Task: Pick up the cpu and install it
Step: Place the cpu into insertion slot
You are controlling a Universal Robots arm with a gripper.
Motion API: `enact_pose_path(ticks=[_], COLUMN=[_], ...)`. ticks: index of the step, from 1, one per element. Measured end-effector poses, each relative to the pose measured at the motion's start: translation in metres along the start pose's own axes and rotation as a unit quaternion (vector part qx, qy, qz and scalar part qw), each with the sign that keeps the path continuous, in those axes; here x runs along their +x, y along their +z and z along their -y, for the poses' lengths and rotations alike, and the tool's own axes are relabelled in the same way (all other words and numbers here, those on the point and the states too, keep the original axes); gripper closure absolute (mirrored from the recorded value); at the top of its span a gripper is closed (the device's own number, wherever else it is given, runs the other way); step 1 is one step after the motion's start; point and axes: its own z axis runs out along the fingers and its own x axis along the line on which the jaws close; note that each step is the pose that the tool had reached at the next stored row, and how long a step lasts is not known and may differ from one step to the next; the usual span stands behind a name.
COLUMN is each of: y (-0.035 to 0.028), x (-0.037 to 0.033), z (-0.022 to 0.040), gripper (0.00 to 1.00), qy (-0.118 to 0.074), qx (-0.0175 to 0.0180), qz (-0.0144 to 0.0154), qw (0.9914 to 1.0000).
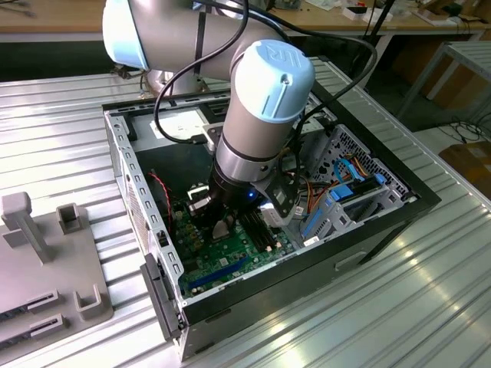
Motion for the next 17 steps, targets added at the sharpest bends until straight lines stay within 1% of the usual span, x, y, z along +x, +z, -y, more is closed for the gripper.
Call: enact_pose_path(ticks=[7,12,13,14,17], y=[0.0021,0.0023,0.0023,0.0024,0.0024], x=[-0.0001,-0.0001,-0.0001,-0.0001,-0.0001], z=[0.0001,0.0001,0.0001,0.0001,0.0], gripper=[0.53,0.53,0.52,0.46,0.46], qy=[0.0,0.0,0.0,0.0,0.0], qx=[0.0,-0.0001,-0.0001,-0.0001,-0.0001], qz=[0.0,0.0,0.0,0.0001,0.0], qw=[1.0,1.0,1.0,1.0,1.0])
